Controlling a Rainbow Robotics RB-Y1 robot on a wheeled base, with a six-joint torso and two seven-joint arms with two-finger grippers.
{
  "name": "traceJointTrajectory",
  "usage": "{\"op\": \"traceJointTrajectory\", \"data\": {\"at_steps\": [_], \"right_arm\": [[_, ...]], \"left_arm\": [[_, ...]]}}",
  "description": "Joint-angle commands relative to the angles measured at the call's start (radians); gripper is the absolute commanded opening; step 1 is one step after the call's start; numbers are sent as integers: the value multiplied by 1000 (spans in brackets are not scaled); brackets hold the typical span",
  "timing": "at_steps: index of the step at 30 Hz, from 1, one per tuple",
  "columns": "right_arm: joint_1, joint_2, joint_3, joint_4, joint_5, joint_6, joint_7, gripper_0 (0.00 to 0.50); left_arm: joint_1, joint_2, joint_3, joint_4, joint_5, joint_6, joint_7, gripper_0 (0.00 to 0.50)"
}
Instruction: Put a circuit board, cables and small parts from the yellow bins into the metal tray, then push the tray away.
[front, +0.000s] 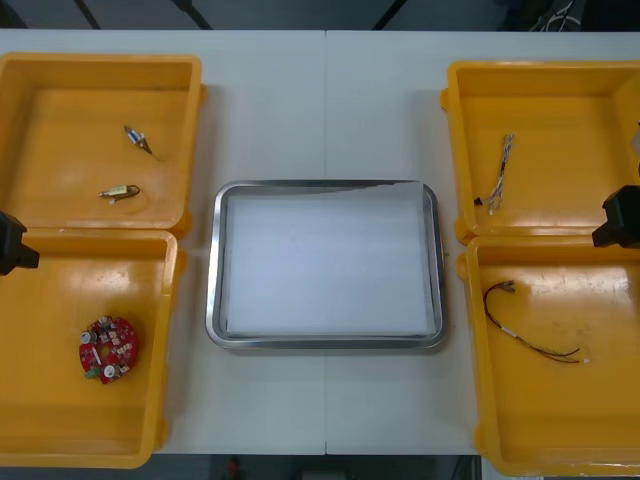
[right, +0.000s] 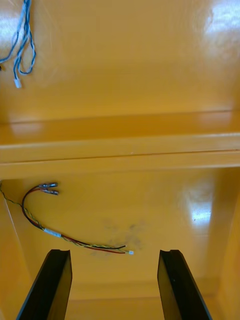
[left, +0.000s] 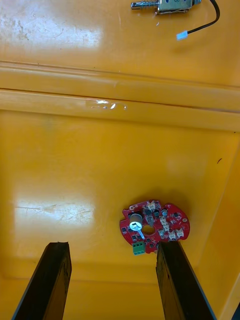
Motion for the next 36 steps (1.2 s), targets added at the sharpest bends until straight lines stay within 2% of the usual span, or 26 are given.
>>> {"op": "traceJointTrajectory", "data": {"at_steps": [1,7,8,10,14,18,25,30,36], "right_arm": [[49,1,11,-9,5,8,22,500],[53,-4,11,-14,-12,18,51,500],[56,-4,11,-21,-15,17,60,500],[62,-4,11,-40,-18,17,86,500],[96,-4,11,-83,-18,0,195,500],[150,-2,11,-124,-18,-55,295,500],[233,4,11,-152,-20,-144,439,500],[293,18,19,-150,-23,-215,573,500],[317,19,69,-152,-6,-301,632,500]], "left_arm": [[13,28,27,-16,-7,2,50,500],[13,28,27,-16,-7,2,50,500],[43,14,5,-19,19,-17,-24,500],[49,14,11,-19,28,-29,-24,500],[56,17,28,-11,73,-32,-22,500],[70,16,27,-14,79,-29,-18,500],[113,4,27,-22,27,-49,-18,500],[174,-6,27,-48,-27,-113,-16,500],[228,-32,27,-95,-105,-149,-9,500]]}}
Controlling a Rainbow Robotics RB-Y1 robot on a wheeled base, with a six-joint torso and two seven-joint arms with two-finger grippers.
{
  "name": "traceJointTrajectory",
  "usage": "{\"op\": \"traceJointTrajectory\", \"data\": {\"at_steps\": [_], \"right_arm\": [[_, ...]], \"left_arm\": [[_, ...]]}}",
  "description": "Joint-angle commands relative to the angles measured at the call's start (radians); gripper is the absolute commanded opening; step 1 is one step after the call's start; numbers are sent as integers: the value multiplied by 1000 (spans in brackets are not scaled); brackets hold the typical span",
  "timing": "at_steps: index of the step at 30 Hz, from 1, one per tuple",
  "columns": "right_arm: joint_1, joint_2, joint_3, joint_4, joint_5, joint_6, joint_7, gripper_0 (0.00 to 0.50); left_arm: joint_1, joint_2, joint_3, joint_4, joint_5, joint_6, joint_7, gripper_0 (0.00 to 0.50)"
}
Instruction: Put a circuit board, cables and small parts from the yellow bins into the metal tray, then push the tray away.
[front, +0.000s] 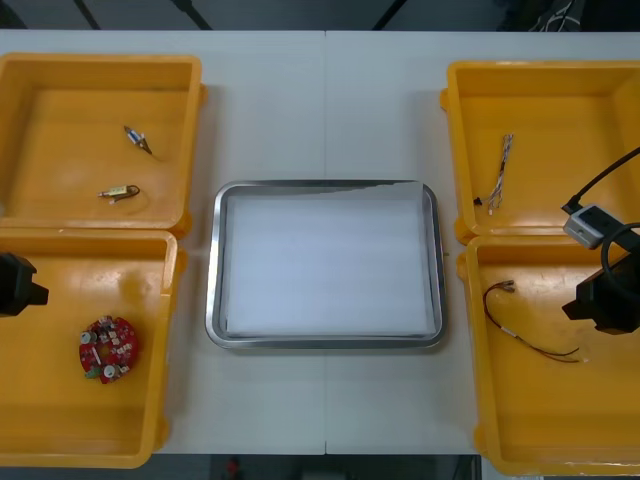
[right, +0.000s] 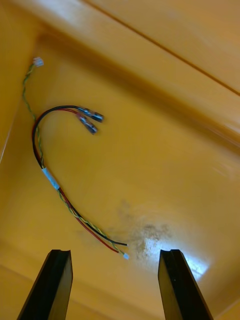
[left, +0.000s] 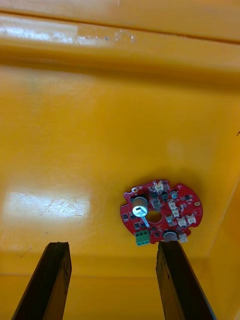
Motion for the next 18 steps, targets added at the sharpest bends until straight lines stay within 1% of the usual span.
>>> {"op": "traceJointTrajectory", "data": {"at_steps": [1,5,7,9,15,18], "right_arm": [[24,13,70,-24,15,-68,44,500],[24,13,125,-21,38,-137,35,500],[24,14,146,-17,46,-162,33,500],[24,14,162,-17,53,-174,32,500],[29,14,205,-12,86,-209,24,500],[33,14,225,6,96,-246,23,500]], "left_arm": [[54,-39,28,-51,-59,-21,-8,500],[55,-65,28,-52,-79,-19,-7,500],[55,-67,21,-52,-88,-26,-7,500],[57,-68,6,-52,-99,-41,-7,500],[55,-67,-60,-49,-172,-113,7,500],[55,-67,-83,-42,-186,-135,16,500]]}}
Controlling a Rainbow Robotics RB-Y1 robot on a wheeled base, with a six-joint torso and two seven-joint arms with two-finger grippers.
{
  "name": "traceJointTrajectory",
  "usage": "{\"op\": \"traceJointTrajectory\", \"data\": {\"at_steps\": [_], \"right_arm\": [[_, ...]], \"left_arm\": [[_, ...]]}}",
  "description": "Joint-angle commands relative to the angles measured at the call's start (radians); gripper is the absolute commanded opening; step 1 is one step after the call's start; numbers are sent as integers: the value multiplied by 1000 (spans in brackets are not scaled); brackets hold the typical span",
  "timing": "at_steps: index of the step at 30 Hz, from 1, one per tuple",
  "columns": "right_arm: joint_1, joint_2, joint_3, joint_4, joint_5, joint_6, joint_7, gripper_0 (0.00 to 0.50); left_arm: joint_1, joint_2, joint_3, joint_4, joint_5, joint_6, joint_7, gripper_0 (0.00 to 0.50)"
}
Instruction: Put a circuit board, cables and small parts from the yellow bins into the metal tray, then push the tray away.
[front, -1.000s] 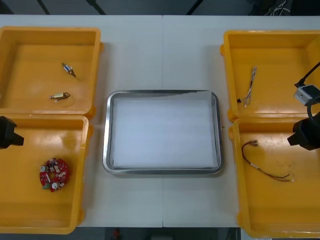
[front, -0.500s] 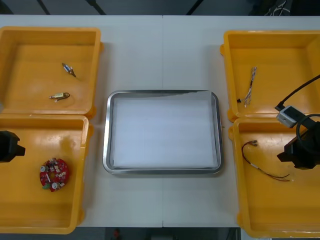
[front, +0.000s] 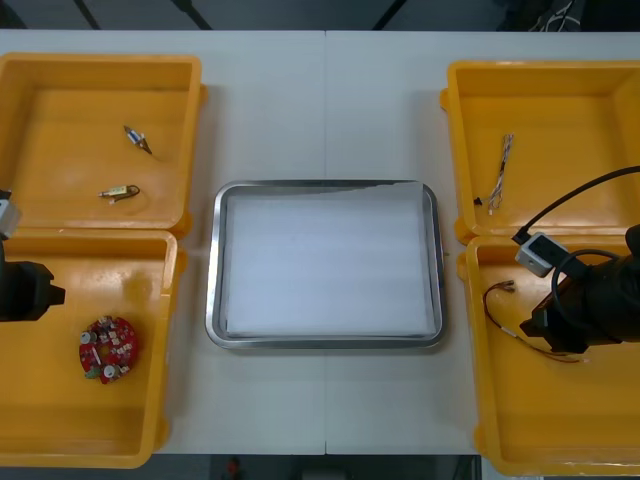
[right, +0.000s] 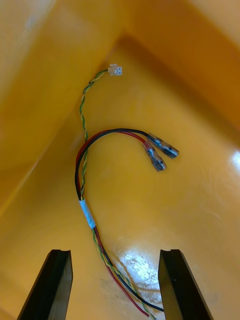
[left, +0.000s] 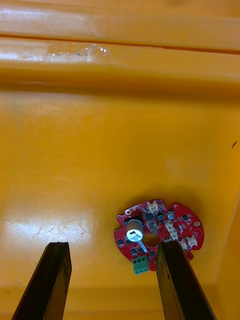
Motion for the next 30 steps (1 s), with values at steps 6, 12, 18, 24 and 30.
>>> {"op": "traceJointTrajectory", "data": {"at_steps": [6,12,18,24,30], "right_arm": [[24,11,78,38,43,-113,-35,500],[36,13,93,42,69,-124,-42,500],[54,23,95,42,92,-126,-44,500],[54,36,119,42,146,-135,-56,500],[54,43,133,42,163,-135,-68,500]], "left_arm": [[18,-4,-98,10,-67,-105,29,500],[16,-4,-171,13,-176,-157,45,500],[15,0,-237,13,-280,-207,45,500],[13,0,-265,12,-297,-226,33,500],[11,13,-323,12,-380,-279,21,500]]}}
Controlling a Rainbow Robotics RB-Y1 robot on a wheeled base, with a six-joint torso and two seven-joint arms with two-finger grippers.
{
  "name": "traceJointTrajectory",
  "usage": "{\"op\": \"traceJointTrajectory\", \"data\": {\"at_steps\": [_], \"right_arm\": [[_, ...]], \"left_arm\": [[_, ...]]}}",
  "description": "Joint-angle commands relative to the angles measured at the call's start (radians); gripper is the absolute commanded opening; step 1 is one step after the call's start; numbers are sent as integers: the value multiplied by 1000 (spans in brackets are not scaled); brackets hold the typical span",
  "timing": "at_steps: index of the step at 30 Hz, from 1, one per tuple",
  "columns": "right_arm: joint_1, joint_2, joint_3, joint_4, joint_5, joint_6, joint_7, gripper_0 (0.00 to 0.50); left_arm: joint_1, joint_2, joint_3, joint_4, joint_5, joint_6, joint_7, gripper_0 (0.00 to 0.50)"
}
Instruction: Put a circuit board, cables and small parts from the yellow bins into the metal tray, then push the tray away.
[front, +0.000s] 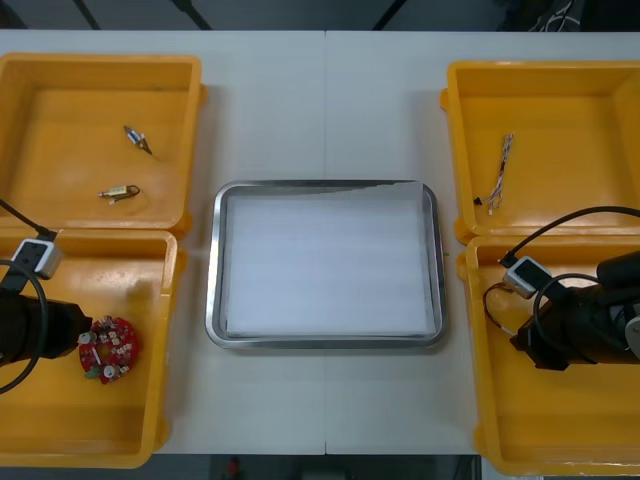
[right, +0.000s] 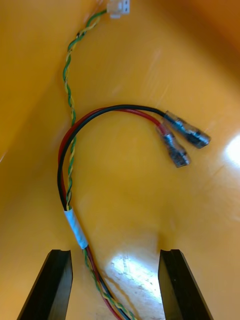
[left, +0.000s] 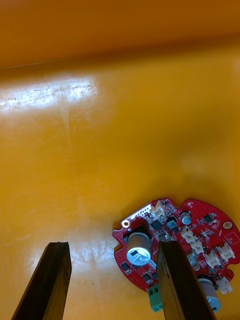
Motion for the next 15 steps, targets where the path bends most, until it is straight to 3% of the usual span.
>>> {"op": "traceJointTrajectory", "data": {"at_steps": [1,15], "right_arm": [[17,19,24,-6,9,-8,-44,500],[17,36,59,-6,66,-10,-61,500]], "left_arm": [[11,16,-63,0,-79,-57,19,500],[10,32,-119,0,-139,-102,-24,500]]}}
